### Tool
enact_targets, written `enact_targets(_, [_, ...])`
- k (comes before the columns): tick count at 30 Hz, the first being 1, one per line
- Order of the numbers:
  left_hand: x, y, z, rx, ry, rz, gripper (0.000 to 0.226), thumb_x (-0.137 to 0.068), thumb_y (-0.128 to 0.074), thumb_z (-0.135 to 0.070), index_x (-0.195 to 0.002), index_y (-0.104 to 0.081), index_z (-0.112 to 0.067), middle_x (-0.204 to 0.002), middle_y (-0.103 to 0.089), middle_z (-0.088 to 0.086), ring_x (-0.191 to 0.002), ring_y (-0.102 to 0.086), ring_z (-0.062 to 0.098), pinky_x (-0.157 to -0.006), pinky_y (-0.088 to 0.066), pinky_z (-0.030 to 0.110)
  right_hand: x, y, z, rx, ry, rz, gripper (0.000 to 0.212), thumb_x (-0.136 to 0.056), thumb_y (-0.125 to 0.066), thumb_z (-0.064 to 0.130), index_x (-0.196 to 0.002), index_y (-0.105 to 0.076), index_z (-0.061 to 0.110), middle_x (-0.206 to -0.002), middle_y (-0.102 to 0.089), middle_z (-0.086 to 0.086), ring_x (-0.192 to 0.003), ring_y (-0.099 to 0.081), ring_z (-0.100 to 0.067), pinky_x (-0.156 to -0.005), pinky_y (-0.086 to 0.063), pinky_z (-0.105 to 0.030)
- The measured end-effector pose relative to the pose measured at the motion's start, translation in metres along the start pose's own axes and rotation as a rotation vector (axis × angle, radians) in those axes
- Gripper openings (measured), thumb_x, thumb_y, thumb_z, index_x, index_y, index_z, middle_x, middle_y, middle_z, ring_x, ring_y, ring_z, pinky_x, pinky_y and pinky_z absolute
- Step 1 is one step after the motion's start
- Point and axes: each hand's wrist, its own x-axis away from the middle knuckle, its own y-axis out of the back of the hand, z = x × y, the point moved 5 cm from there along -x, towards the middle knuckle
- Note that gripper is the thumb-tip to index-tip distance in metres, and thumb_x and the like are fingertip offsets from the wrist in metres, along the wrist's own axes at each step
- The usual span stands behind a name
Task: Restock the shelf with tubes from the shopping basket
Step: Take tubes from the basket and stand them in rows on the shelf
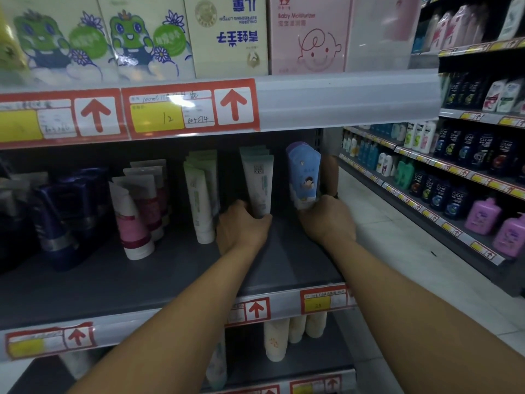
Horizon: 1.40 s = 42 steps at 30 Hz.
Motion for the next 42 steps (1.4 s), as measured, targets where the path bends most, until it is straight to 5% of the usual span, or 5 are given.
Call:
enact_targets(32, [-0.005,-0.006,0.002,-0.059,-0.012,0.018,0.063,-0.082,-0.083,-0.053,-0.125,-0.059,-0.013,-0.129,-0.067,0.007,-0.119,-0.065,0.029,-0.082,-0.053,0.036,0.005,0.004,0.005,-0.014,0.016,0.043,0.034,-0.093,-0.066,0.043,-0.106,-0.072,0.013,-0.104,-0.074,-0.012,-0.099,-0.069,-0.031,-0.083,-0.060,-0.043])
enact_targets(42, [0.008,0.001,0.007,-0.116,-0.034,0.093,0.079,-0.080,-0.087,-0.045,-0.140,-0.051,-0.009,-0.141,-0.060,0.012,-0.132,-0.056,0.032,-0.106,-0.050,0.040,0.018,0.019,0.011,0.174,0.090,0.223,0.058,-0.079,-0.074,0.058,-0.123,-0.067,0.021,-0.118,-0.071,-0.006,-0.110,-0.065,-0.028,-0.088,-0.054,-0.035])
